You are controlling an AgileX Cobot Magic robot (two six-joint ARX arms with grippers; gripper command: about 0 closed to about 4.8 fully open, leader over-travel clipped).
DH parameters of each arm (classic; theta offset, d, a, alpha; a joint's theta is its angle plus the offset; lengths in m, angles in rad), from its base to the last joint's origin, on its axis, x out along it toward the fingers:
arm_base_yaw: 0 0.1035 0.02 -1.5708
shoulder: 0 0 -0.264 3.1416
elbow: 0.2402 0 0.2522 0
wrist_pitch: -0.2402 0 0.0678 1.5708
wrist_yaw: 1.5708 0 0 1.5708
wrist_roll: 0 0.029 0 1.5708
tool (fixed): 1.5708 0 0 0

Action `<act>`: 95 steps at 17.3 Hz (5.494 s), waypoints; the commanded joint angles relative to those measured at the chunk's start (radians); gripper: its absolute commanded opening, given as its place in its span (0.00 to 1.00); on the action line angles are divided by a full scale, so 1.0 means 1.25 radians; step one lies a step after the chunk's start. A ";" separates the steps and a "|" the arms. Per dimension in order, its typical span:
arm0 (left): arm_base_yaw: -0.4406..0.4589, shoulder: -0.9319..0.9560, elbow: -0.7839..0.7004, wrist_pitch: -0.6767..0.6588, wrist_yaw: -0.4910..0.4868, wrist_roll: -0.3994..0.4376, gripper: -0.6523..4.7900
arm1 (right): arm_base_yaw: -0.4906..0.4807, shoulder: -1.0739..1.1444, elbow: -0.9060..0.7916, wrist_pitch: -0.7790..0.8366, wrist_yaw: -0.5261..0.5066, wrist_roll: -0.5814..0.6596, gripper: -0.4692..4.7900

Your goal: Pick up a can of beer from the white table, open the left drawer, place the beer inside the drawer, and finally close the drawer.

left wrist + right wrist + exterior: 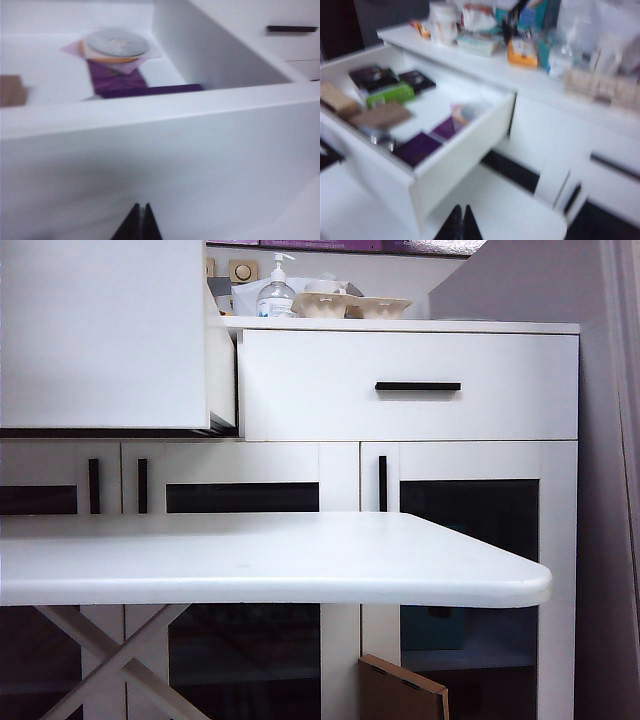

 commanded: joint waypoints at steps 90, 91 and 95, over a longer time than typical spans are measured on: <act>-0.057 1.030 0.644 0.649 -0.302 0.037 0.11 | 0.161 -0.435 -1.156 0.729 -0.118 0.097 0.08; -0.058 1.045 0.666 0.639 -0.302 0.036 0.11 | 0.161 -0.435 -1.156 0.729 -0.118 0.097 0.08; -0.056 1.120 0.793 0.572 -0.302 0.037 0.11 | 0.161 -0.435 -1.156 0.730 -0.119 0.097 0.08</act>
